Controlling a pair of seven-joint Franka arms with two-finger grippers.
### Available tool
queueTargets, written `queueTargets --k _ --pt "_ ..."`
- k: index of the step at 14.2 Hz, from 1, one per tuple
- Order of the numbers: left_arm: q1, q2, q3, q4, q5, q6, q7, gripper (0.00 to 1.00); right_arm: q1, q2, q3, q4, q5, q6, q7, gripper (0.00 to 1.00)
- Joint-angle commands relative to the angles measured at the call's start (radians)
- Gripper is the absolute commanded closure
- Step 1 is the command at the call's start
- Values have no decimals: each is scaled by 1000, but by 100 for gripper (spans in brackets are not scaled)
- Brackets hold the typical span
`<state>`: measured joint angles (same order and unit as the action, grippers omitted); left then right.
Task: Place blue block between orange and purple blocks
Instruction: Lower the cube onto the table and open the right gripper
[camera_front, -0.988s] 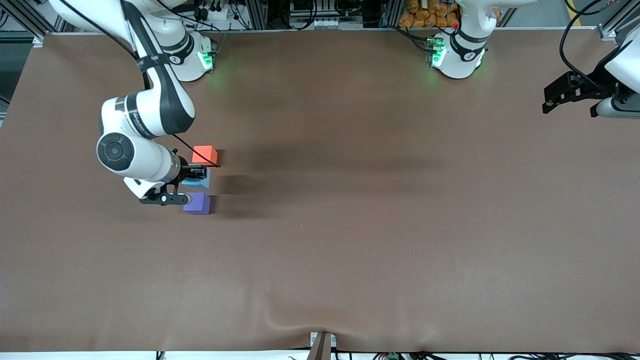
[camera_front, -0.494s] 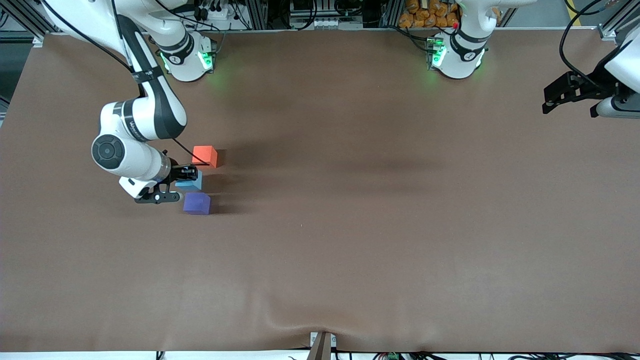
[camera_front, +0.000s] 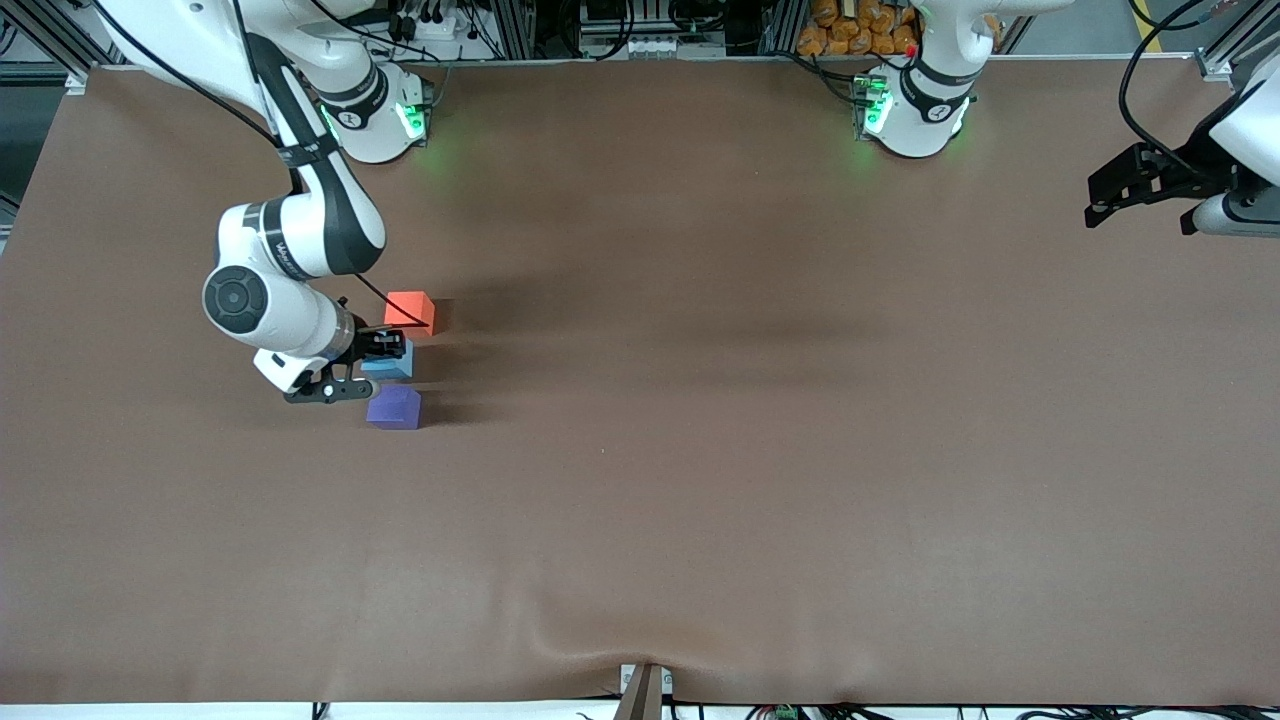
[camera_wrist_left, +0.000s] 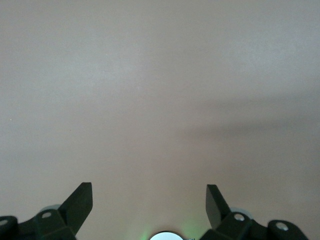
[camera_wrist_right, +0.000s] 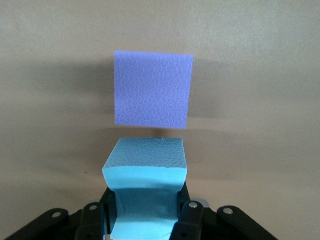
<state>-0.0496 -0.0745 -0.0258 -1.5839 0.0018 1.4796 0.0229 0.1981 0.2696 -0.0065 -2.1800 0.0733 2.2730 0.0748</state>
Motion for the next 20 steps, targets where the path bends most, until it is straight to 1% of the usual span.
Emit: queueTargets --k 1,6,16,17,18,20 --pt "2 2 0 9 -9 2 3 0 -3 -6 5 -49 -4 52 -18 100" --pt "4 4 0 9 -9 2 3 0 9 28 6 -60 -4 94 -18 100" --pt "7 9 0 9 -11 2 3 0 14 63 8 -63 -4 152 -20 100" --pt "8 9 0 9 -11 2 3 0 14 63 8 -63 -6 152 -20 71" --pt "8 9 0 10 -11 2 3 0 11 63 8 -61 -4 151 -20 1" --pt "8 9 0 9 -11 2 3 0 3 54 8 -53 -4 122 -18 0"
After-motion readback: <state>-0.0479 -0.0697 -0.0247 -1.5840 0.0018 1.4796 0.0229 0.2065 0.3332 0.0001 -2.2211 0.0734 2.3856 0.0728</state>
